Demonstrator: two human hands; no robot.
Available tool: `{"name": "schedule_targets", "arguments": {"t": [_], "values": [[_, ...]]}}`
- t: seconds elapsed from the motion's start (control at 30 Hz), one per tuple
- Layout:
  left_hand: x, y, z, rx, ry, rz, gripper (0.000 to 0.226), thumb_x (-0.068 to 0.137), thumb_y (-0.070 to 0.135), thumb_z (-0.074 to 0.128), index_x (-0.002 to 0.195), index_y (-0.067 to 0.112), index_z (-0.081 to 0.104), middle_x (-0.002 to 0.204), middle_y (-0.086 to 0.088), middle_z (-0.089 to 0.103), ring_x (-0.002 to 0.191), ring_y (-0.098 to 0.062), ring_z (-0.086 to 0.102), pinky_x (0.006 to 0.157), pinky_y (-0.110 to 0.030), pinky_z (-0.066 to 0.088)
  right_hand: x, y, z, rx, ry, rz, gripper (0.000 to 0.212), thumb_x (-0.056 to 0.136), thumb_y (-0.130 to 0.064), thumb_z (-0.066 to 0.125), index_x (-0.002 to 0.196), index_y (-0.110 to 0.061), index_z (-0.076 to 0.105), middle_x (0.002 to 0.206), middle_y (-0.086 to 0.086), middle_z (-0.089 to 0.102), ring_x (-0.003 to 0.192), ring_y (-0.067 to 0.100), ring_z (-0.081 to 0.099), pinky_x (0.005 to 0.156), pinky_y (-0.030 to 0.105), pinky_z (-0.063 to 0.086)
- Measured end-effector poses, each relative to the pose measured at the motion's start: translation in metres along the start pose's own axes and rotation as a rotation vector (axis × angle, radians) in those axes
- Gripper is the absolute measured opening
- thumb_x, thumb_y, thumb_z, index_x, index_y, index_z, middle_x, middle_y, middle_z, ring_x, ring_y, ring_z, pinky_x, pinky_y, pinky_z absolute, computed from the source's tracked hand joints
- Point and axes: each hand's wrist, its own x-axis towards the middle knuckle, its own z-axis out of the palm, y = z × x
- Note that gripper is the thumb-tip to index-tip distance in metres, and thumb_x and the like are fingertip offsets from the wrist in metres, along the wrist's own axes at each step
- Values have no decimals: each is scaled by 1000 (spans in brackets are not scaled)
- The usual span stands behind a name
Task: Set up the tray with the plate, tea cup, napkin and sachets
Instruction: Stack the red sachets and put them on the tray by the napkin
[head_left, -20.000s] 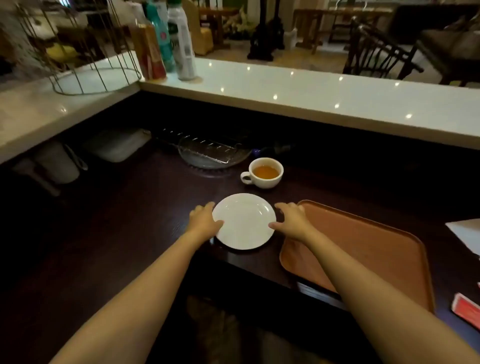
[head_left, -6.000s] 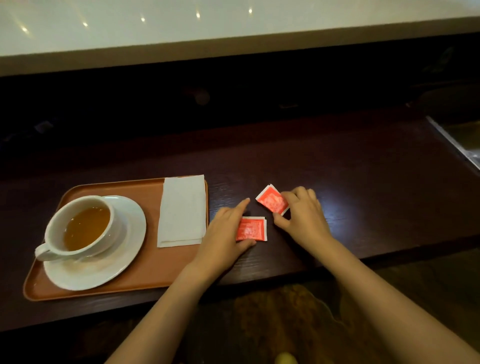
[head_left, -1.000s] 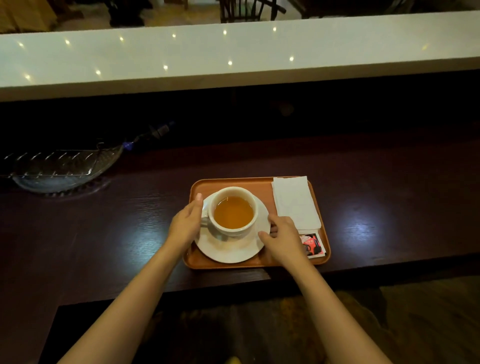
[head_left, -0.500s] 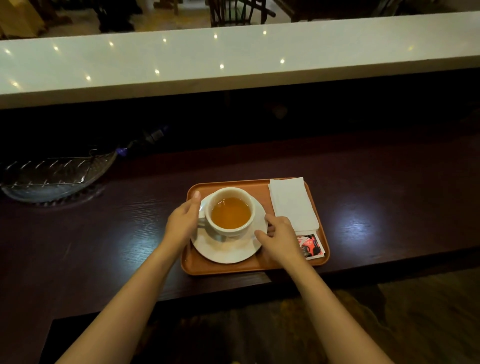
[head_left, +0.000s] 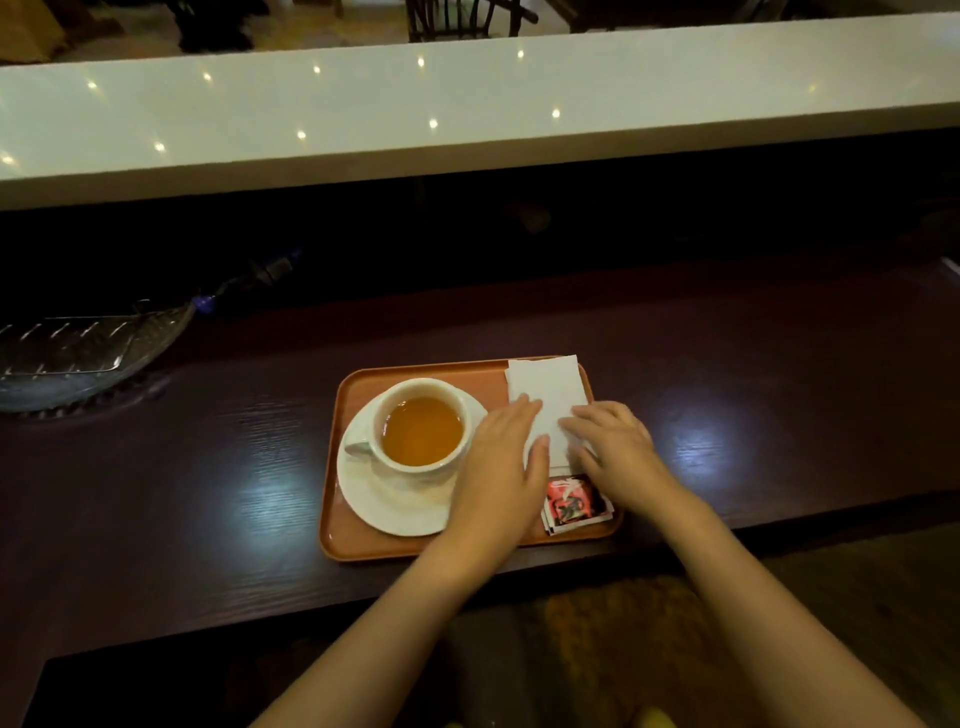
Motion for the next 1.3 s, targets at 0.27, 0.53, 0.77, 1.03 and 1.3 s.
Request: {"name": "schedule_targets", "arguments": {"t": [0.27,0.53,0.77,1.03,1.3], "values": [[15,-24,55,225,-195,-89,46,95,34,36,139,20,31,150,-2,33,139,-16,26,105,-24,12,-7,9,11,-11,58,-126,36,91,-25,44,126,-23,50,141,2,45,137,19,26,116,43,1],[8,-20,49,173,-157,-95,43,95,33,38,138,27,34,150,2,34,138,-14,27,108,-27,17,-34,12,-2,239,210,-6,33,92,-20,46,124,-22,52,131,-1,55,126,12,36,105,30,26],[-44,-18,42,-31,-53,-222,35,92,23,47,127,25,47,129,2,56,117,-10,50,97,-26,40,-67,3,9,190,161,58,31,87,-26,56,118,-27,56,117,-7,59,108,9,37,82,24,22],[-51,-9,48,-58,-35,-199,40,91,16,48,131,20,45,134,0,52,122,-11,45,102,-25,34,-72,-4,15,255,178,109,33,85,-24,60,117,-26,56,115,-5,58,103,6,32,86,24,26],[-59,-3,45,-158,-54,-131,36,90,12,49,124,23,49,125,4,56,115,-8,51,97,-22,40,-77,-18,20,345,216,251,35,85,-20,60,119,-23,55,115,0,62,105,15,41,92,34,40]]}}
